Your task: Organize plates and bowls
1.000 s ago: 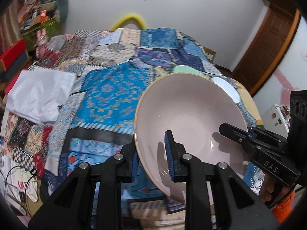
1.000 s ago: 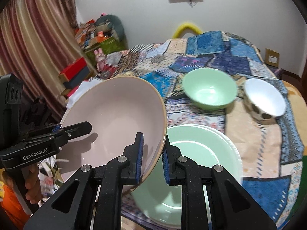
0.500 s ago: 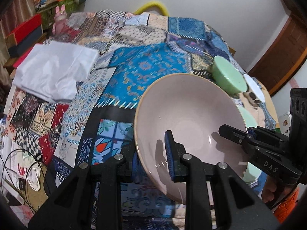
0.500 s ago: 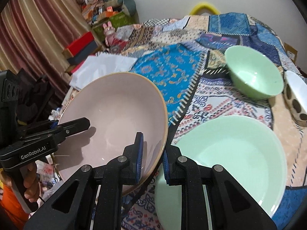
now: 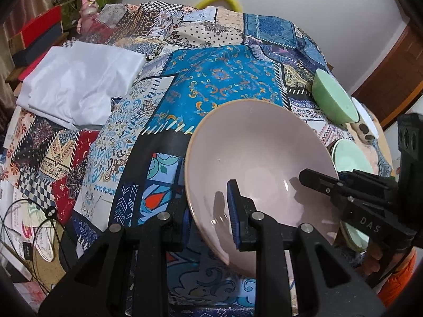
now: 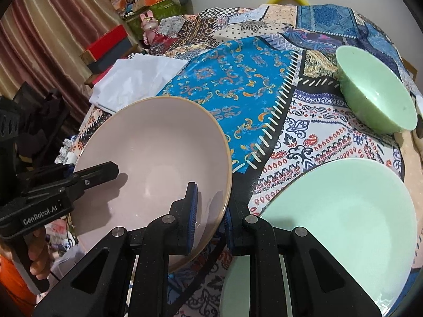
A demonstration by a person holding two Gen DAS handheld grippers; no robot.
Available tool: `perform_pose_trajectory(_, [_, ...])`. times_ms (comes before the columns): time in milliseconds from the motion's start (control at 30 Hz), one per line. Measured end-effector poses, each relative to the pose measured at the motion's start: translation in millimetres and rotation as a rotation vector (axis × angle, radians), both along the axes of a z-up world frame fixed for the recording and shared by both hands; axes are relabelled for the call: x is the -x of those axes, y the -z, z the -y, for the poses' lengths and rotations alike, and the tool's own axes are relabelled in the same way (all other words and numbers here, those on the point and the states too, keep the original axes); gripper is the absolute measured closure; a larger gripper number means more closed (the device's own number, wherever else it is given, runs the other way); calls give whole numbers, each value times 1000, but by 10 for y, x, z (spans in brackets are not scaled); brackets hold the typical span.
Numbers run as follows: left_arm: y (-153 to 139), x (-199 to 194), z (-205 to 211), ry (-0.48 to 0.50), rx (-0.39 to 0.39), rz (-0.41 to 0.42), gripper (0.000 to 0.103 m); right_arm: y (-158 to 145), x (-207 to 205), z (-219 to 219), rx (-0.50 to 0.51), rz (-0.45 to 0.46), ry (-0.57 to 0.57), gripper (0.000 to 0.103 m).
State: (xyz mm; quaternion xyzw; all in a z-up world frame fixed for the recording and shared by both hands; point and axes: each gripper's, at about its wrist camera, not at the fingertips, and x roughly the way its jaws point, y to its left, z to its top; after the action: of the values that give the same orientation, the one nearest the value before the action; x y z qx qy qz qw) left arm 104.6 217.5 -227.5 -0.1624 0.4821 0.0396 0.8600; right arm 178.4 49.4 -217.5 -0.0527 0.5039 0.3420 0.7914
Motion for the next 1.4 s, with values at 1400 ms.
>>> perform_pose_trajectory(1400, [-965, -919, 1155, 168, -155, 179, 41, -599, -781, 1626, -32, 211, 326, 70])
